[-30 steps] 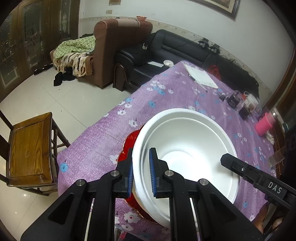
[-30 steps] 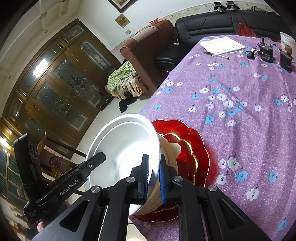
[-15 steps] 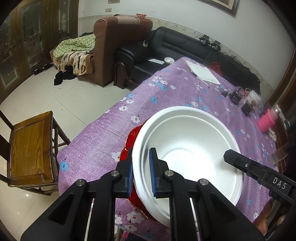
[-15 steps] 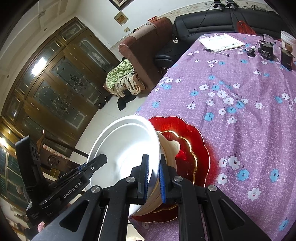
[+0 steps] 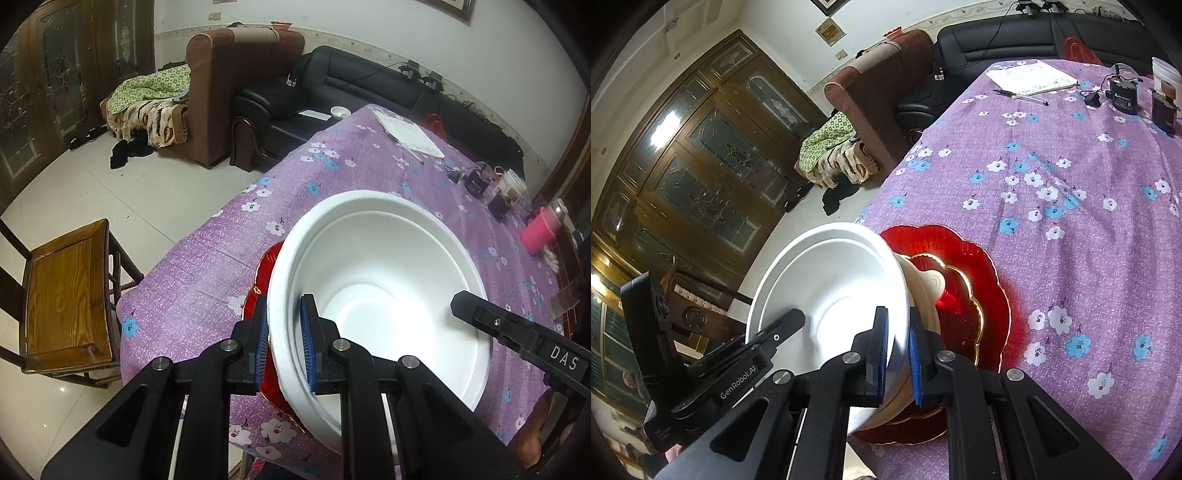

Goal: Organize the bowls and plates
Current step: 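Lower the large white bowl onto the stacked bowls with both tools, then open both tools and release the large white bowl on the stack, then withdraw both tools from the stack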

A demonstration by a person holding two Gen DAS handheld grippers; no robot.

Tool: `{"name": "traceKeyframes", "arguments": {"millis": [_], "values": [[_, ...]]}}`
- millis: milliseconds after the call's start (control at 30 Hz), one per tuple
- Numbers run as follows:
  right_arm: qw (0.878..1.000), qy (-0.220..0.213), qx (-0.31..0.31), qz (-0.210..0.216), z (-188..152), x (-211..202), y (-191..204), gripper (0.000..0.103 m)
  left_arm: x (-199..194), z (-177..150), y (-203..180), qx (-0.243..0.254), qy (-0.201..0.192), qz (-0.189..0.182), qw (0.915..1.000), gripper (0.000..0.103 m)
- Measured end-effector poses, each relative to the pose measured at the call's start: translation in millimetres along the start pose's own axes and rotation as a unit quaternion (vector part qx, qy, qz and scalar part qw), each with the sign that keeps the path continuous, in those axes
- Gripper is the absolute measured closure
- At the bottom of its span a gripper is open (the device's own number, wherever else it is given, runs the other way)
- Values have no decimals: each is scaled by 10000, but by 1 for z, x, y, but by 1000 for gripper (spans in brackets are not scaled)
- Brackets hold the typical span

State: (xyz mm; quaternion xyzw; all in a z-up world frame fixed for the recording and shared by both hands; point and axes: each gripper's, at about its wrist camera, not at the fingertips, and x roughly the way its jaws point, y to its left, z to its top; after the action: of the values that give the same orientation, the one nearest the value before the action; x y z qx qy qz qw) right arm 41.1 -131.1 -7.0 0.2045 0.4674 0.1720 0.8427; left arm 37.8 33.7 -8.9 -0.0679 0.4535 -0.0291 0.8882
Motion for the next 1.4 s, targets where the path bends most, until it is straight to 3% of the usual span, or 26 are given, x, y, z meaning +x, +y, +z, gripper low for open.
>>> {"name": "traceKeyframes", "arguments": {"millis": [400, 500, 567, 633, 733, 800, 967, 1033, 1100, 1167, 1400], "values": [[10000, 65, 65, 21, 0, 1, -1, 90, 0, -3, 5, 23, -1, 87, 10000, 77], [9998, 95, 155, 129, 0, 0, -3, 78, 0, -4, 6, 86, -3, 226, 9997, 57], [9996, 22, 164, 211, 1, -3, -4, 72, -4, -5, 4, 196, -108, 375, 9990, 56], [9997, -132, 91, 167, 0, -10, -2, 58, -6, -6, 2, 321, -155, 514, 9980, 55], [9988, -408, -28, 258, -1, -26, -1, 54, -9, -8, 6, 237, -184, 471, 9984, 46], [9978, -579, -69, 327, -3, -37, -4, 54, -16, -10, 11, 130, -315, 483, 9983, 37], [9933, -1077, -313, 284, -13, -64, -7, 53, -46, -18, 29, -176, -985, 461, 9939, 37], [9910, -1219, -468, 287, -19, -72, -5, 53, -63, -24, 29, -103, -1439, 697, 9871, 37], [9882, -1324, -704, 309, -26, -78, 2, 53, -78, -28, 23, 79, -1814, 990, 9784, 26], [9860, -1376, -895, 291, -32, -82, 10, 53, -92, -30, 17, 247, -2047, 917, 9742, 22], [9791, -1468, -1362, 351, -50, -89, 35, 53, -114, -34, -3, 570, -2063, 523, 9754, 18]]}}
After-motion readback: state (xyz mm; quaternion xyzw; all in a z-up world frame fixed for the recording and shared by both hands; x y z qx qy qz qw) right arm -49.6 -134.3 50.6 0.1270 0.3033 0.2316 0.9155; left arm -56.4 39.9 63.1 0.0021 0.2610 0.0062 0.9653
